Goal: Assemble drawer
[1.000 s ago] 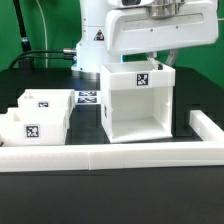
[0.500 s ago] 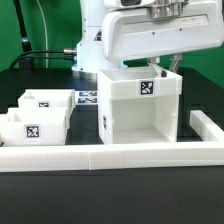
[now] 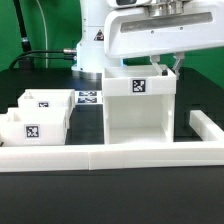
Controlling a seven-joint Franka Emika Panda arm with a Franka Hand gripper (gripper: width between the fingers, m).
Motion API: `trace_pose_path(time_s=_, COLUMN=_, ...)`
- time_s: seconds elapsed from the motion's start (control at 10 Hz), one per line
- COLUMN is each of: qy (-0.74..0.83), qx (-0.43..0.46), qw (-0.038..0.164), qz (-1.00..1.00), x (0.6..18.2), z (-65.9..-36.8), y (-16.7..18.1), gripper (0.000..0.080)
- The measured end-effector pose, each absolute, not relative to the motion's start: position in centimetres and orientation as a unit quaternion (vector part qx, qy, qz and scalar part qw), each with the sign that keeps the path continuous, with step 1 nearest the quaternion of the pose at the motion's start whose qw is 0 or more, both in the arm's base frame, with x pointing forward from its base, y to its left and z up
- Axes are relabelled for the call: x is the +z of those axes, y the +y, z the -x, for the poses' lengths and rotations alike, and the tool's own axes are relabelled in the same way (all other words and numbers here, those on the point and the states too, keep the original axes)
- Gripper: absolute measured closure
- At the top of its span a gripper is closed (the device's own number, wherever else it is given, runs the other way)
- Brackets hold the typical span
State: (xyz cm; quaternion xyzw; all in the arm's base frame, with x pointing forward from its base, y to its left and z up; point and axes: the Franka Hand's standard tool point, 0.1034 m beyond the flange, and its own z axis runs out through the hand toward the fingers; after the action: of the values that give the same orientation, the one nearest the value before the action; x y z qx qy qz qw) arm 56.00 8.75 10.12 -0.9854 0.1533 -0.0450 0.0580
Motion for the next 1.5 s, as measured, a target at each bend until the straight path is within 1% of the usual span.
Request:
trace_pose_path(time_s=0.2, qy=0.251, qx=-0.042, qw=0.064, qz=0.965, x=10.4, z=-56.9, y=8.9, gripper=0.076)
trace_pose_path(time_s=0.4, qy=0.279, qx=-0.041, qw=0.068, qz=0.957, x=10.6, z=-57.0, y=9.2, gripper=0.076)
trace_pose_path(time_s=0.7, qy=0.394, qx=-0.036, qw=0.084, qz=0.915, x=10.8, z=-57.1, y=9.7, gripper=0.076)
trace_pose_path(time_s=0.8, qy=0.497, qx=-0.03, qw=0.088, qz=0.863, x=10.8, z=-56.3, y=10.0, gripper=0.076)
trace_pose_path(time_s=0.9, qy=0.562, qx=-0.016, qw=0.088, qz=0.822, x=10.3, z=-55.6, y=10.3, gripper=0.076)
trace_pose_path(time_s=1.0, qy=0.608, qx=-0.008, qw=0.09, qz=0.789, x=9.9, z=-55.6, y=10.3, gripper=0.076)
trace_pose_path(time_s=1.1, qy=0.611, qx=-0.008, qw=0.09, qz=0.786, x=9.9, z=-55.7, y=10.3, gripper=0.0758)
trace_pose_path(time_s=1.3, qy=0.635, qx=-0.002, qw=0.096, qz=0.766, x=10.0, z=-55.7, y=10.6, gripper=0.0758)
trace_pose_path(time_s=1.5, qy=0.634, qx=-0.001, qw=0.096, qz=0.767, x=10.0, z=-55.7, y=10.6, gripper=0.0758)
